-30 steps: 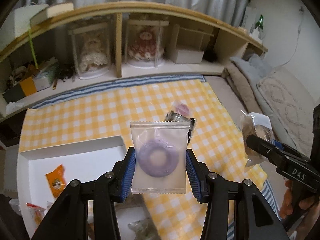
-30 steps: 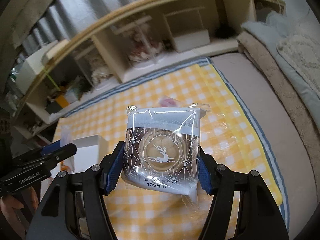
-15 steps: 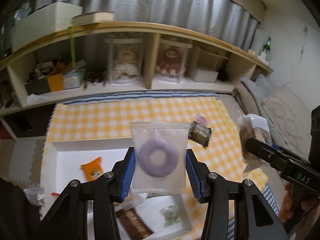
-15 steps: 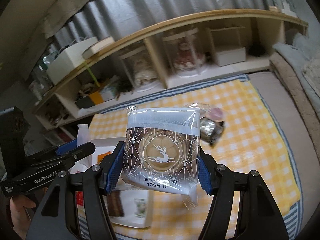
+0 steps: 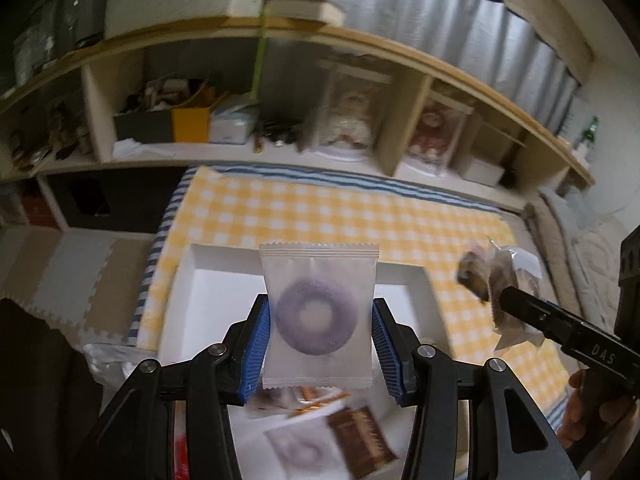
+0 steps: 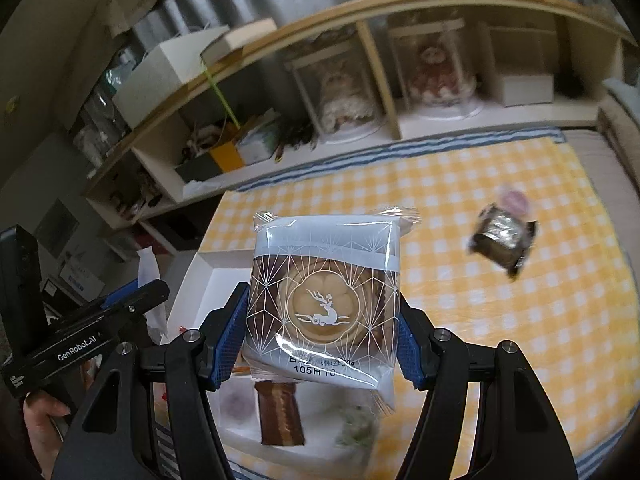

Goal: Organize snacks
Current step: 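Lift both held packets and carry them over the white tray, then lower both packets into the tray and open both tools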

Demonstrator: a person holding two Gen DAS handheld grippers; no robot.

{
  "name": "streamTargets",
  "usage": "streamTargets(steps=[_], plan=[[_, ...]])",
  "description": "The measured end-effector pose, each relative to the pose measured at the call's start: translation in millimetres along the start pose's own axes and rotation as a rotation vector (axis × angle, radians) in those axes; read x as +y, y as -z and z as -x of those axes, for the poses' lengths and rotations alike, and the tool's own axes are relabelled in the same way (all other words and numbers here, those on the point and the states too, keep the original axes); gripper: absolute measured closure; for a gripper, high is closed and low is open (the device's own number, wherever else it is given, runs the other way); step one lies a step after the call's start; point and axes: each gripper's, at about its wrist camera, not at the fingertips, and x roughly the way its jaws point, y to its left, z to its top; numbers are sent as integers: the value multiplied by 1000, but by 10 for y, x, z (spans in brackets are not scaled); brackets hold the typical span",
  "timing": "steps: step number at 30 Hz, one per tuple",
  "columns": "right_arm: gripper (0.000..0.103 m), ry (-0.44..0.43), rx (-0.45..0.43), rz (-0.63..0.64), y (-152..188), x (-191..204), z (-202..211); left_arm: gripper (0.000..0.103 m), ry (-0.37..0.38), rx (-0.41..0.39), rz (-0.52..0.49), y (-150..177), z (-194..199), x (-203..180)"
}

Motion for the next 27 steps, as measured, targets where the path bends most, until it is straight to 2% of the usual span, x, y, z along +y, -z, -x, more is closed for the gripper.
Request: streamTargets(steps=[7, 15, 22, 27], plan=[[37, -1, 81, -24, -48, -36, -602, 55, -11, 66, 46, -81, -413, 265], [37, 78, 153, -31, -95, -206, -1215, 55, -27, 139, 65, -151, -999, 497], [37, 52, 200, -80, -19, -314, -1522, 54, -42, 186, 88, -121, -1379, 680], [37, 86, 195, -25, 77, -237, -1575, 54, -83, 214, 43, -98, -1554, 637]])
